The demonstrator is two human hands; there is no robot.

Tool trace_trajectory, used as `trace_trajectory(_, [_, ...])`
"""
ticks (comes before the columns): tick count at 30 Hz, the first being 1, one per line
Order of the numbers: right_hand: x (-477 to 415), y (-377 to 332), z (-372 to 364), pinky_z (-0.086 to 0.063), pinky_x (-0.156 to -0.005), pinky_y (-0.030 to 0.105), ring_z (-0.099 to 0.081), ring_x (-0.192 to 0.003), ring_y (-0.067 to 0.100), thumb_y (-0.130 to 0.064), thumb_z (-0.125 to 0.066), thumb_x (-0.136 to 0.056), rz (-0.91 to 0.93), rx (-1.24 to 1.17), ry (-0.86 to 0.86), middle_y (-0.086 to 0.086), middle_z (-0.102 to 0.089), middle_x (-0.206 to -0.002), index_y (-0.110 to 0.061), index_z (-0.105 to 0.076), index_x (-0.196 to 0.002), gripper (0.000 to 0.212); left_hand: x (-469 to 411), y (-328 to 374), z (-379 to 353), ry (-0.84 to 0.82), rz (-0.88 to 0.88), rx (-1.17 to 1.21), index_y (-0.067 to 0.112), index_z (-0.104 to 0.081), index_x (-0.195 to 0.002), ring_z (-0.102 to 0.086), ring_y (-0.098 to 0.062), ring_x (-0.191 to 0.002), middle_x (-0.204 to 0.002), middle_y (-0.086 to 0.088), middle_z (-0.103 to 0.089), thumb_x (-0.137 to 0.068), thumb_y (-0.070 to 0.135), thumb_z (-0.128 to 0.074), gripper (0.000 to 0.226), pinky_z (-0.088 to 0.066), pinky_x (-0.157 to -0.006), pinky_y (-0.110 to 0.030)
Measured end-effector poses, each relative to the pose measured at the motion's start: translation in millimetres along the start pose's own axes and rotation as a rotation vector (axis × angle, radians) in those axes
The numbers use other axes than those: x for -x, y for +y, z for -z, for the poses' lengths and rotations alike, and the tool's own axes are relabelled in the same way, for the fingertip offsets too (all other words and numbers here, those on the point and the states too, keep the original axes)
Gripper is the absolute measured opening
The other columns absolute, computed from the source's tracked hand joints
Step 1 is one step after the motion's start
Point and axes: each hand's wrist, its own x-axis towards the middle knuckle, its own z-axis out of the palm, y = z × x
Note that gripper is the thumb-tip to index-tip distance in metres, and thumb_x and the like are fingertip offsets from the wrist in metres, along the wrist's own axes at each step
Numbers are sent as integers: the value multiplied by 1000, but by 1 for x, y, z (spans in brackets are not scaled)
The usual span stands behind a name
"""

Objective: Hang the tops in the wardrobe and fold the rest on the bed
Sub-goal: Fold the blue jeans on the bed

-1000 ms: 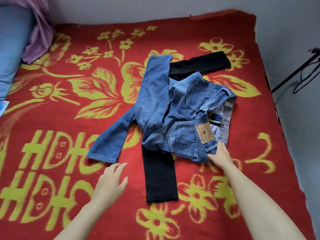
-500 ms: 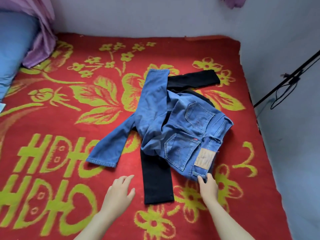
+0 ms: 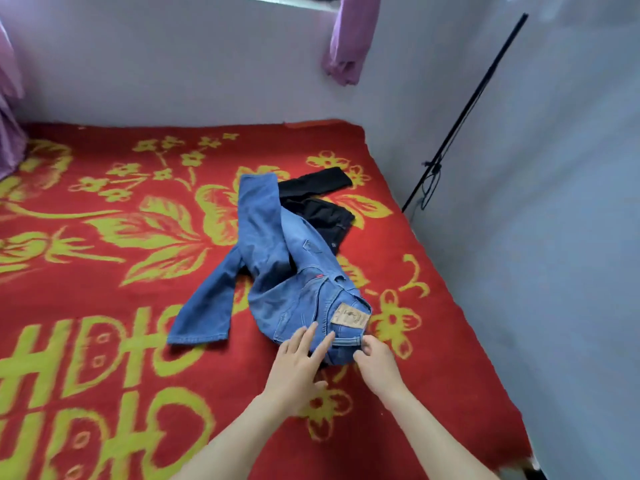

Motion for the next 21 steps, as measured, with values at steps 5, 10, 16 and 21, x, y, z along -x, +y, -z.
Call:
trace_trajectory(5, [76,-44,-11,-43,-63,16,-57,-68,5,10,-40,-79,57,-207,-22,-2,-64,-76,-5,-63,-92,30,39,-6,21,296,-186,35,18,-33,-138,-42,-24,-119,-133,-9,-44,-52,54,-76,103,-36,-95,-33])
trace_trajectory(10, [121,-74,-14,-27,-47,17,-34,-47,4,2,-41,-74,170,-279,-73,12,-43,-69,17,-53,-94,27,59,-16,58,675,-383,100,15,-49,-116,-49,-22,-114,-123,-9,-55,-75,30,-54,44,-39,-92,-32])
trace_trajectory(16, [129,-78,1,-41,-55,11,-56,-66,13,7,-42,-85,179,-324,87,3,-66,-82,-13,-60,-87,27,81,-14,92,633,-296,118,25,-47,-92,-63,-16,-56,-64,3,-66,-69,30,-49,24,-42,-47,-24])
trace_trajectory(21, [105,-27,8,-43,-73,20,-51,-98,14,-5,-49,-85,81,-12,-44,7,-50,-127,-16,-45,-131,48,85,-6,112,715,-143,163,29,-48,-94,-60,-14,-48,-57,6,-64,-68,35,-47,27,-37,-38,-19])
